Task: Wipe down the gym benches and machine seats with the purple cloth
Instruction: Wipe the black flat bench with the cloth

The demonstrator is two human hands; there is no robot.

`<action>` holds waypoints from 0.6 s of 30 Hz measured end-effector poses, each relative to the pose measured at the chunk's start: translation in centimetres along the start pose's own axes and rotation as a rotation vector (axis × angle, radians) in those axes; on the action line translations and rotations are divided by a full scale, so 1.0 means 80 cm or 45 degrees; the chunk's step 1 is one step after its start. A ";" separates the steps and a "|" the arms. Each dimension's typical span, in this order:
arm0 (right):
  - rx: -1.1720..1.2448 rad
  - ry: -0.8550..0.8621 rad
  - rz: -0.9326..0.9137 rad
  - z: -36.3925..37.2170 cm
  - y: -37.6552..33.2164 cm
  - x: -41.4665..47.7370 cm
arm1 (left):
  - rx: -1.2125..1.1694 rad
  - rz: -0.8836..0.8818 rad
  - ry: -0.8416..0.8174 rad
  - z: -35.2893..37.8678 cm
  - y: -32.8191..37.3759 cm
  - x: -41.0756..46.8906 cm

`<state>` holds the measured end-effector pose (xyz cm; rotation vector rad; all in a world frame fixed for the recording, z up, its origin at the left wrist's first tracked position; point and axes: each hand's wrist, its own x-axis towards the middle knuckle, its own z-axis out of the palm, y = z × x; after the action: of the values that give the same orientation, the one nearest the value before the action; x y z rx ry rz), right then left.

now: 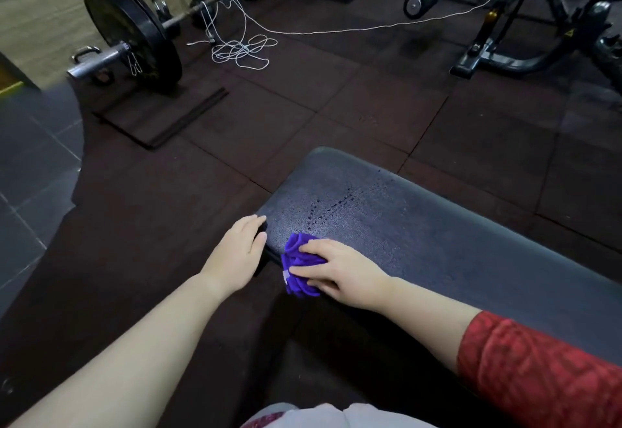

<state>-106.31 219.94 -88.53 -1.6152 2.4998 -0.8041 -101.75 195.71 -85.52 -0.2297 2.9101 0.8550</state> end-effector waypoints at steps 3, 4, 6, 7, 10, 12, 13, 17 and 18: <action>-0.029 0.079 0.040 -0.004 0.014 0.023 | -0.007 -0.036 -0.009 0.001 -0.003 0.000; -0.038 0.115 0.072 -0.009 0.022 0.032 | -0.007 -0.044 -0.010 0.001 -0.003 -0.001; -0.071 0.197 0.201 -0.020 0.055 0.046 | -0.004 -0.053 -0.008 0.002 -0.003 -0.003; -0.089 0.241 0.312 -0.030 0.075 0.050 | 0.004 -0.051 -0.011 0.002 -0.003 -0.002; -0.158 0.355 0.691 -0.067 0.138 0.036 | 0.035 -0.061 -0.045 0.001 0.000 0.001; -0.203 0.350 0.885 -0.089 0.168 0.020 | 0.056 -0.066 -0.063 0.001 0.002 0.004; -0.202 0.318 0.950 -0.095 0.177 0.014 | 0.068 -0.067 -0.071 0.001 0.002 0.006; -0.202 0.323 0.975 -0.087 0.165 0.016 | 0.094 -0.064 -0.096 -0.005 0.001 0.009; -0.205 0.339 0.937 -0.080 0.153 0.019 | 0.102 -0.065 -0.098 -0.007 0.002 0.008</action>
<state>-119.21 225.02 -88.20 -0.5128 3.0618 -0.7476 -102.46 195.43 -85.07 -0.2569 2.8466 0.7217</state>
